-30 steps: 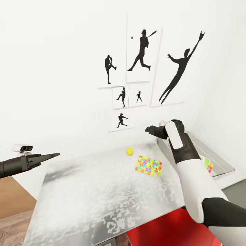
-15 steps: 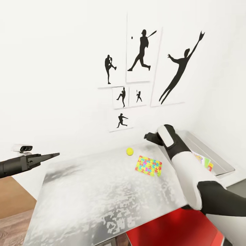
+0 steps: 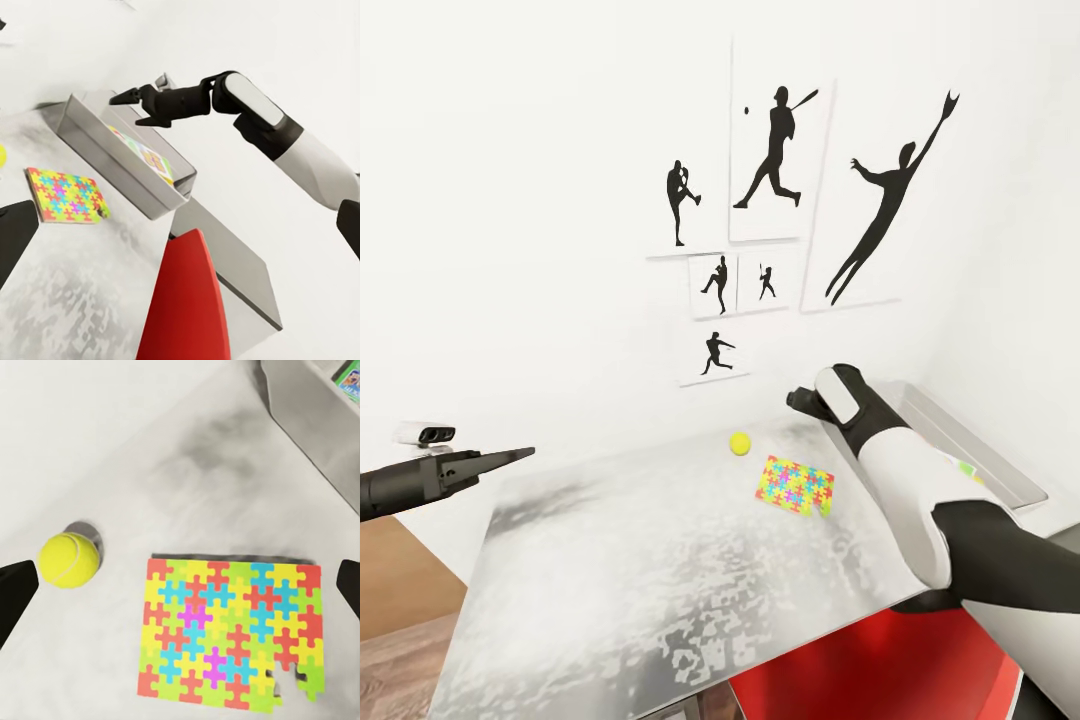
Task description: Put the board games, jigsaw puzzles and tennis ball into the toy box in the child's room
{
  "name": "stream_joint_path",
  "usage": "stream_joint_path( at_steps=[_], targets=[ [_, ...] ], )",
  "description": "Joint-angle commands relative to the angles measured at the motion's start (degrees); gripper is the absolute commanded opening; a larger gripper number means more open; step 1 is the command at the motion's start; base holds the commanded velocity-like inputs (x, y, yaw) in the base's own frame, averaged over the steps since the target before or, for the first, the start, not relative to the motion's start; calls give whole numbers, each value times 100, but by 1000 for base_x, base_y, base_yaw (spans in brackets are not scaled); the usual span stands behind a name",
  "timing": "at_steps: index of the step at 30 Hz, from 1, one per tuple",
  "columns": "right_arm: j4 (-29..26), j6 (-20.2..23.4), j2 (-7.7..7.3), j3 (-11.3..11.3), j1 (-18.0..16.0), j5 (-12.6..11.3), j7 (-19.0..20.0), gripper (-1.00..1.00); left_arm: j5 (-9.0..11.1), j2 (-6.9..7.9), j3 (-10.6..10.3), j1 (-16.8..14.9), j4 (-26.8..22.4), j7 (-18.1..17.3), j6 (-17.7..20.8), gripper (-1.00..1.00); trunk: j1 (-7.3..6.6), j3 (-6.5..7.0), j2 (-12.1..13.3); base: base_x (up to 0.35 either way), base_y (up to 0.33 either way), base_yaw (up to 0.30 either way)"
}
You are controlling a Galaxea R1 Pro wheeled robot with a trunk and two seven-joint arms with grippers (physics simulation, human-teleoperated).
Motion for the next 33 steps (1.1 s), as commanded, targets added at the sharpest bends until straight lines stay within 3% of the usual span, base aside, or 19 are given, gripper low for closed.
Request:
stream_joint_path(
  at_steps=[1, 11, 14, 18, 21, 25, 33],
  targets=[
    [-10, -31, 0, 35, 0, -57, -46, 100, 4, 2, 0, -4, -1, -23, 61, 100, 4, -12, -12, 0, 0, 0],
    [-16, -182, 40, 39, 13, -49, -39, 100, 62, -35, -80, -104, -130, -23, 190, 100, 4, -12, -12, 0, 0, 0],
    [-17, -207, 60, 40, 13, -43, -40, 100, 57, -86, -556, -667, -166, -23, 216, 100, 4, -12, -12, 0, 0, 0],
    [-17, -292, 59, 42, 13, -38, -40, 100, -17, -472, -1422, -1345, -121, -23, 216, 100, 4, -12, -12, 0, 0, 0],
    [-11, -311, 59, 42, 13, -37, -40, 100, -69, -643, -1630, -1659, -105, -23, 216, 100, 4, -21, -12, 0, 0, 0],
    [-8, -321, 60, 42, 13, -36, -40, 100, -94, -727, -1732, -1899, -99, -23, 216, 100, 4, -52, -12, 0, 0, 0],
    [-8, -327, -10, 42, 13, -36, -40, 100, -104, -748, -1759, -1956, -98, 92, 184, 100, 4, -125, -12, 0, 0, 0]
  ],
)
